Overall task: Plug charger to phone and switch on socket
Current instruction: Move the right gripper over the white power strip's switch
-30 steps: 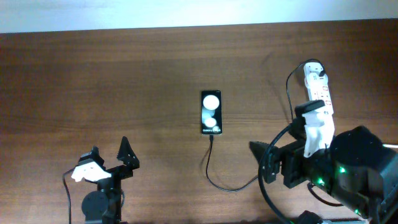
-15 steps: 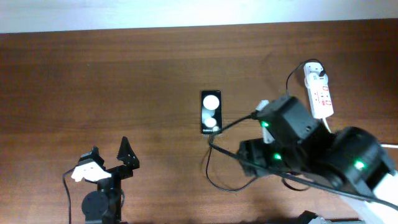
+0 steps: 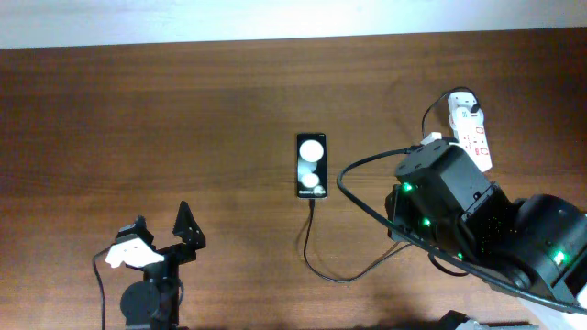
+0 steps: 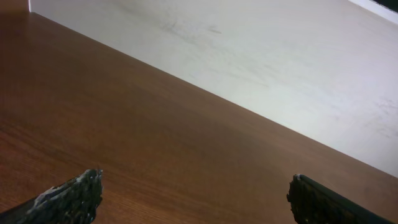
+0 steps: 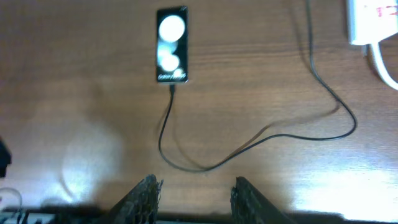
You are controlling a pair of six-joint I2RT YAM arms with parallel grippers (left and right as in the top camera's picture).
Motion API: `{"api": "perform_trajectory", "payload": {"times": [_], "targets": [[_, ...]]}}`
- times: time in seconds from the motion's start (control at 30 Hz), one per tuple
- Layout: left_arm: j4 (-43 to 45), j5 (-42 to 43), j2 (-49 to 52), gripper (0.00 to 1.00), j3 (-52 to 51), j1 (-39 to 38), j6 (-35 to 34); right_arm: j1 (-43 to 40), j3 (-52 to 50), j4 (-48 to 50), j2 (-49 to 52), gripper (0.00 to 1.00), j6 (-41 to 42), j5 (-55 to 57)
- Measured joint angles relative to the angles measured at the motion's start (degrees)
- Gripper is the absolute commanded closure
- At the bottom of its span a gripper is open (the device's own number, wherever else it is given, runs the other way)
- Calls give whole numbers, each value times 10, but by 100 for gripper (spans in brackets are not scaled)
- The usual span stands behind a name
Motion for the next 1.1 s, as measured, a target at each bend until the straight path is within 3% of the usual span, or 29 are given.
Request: {"api": "perform_trajectory", "payload": {"times": [0.07,0.2,0.27,0.53,0.8,1.1], "targets": [[0,0,0,1,0,0,0,0,0,0,0,62,13,25],[0,0,0,1,0,0,0,-6,0,1,0,83,26,75],[0,0,0,1,0,0,0,-50,0,12,0,96,27,87],[0,0,0,1,0,0,0,-251,0,28,0,96,8,35],[0,0,0,1,0,0,0,-297,0,8,0,96,-12,-77],[0,0,0,1,0,0,0,-297,0,-1,8,96,-12,-85]]}}
